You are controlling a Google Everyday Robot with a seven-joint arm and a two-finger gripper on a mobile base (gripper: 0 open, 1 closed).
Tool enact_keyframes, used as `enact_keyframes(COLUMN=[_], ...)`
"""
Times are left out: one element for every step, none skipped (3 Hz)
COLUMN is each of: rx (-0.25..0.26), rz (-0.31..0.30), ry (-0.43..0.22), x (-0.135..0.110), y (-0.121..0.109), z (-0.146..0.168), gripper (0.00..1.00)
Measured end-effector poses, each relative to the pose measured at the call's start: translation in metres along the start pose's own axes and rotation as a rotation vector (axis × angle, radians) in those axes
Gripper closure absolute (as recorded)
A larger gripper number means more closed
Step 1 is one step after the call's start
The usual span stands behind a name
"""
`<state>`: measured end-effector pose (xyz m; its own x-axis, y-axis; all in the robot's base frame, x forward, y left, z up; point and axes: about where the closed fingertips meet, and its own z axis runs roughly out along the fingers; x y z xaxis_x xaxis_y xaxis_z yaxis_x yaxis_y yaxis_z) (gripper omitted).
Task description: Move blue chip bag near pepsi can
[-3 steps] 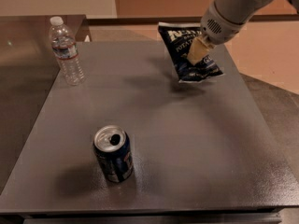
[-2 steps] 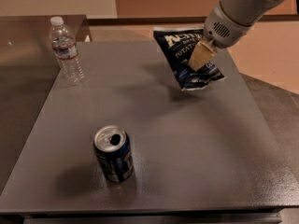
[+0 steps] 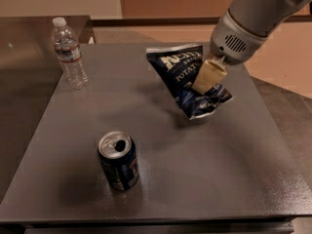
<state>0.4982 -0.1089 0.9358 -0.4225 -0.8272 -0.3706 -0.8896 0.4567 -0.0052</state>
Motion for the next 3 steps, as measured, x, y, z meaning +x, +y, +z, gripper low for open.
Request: enact_keyframes(rx=[-0.037, -0.065, -0.056], rz=[-0.024, -0.040, -0.050], ry=[0.043, 0.077, 0.111], x=[0.007, 0.008, 0.003], y=[0.032, 0.061, 0.084], z=[-0.002, -0.002, 0.000], gripper=[1.00, 1.00, 1.00])
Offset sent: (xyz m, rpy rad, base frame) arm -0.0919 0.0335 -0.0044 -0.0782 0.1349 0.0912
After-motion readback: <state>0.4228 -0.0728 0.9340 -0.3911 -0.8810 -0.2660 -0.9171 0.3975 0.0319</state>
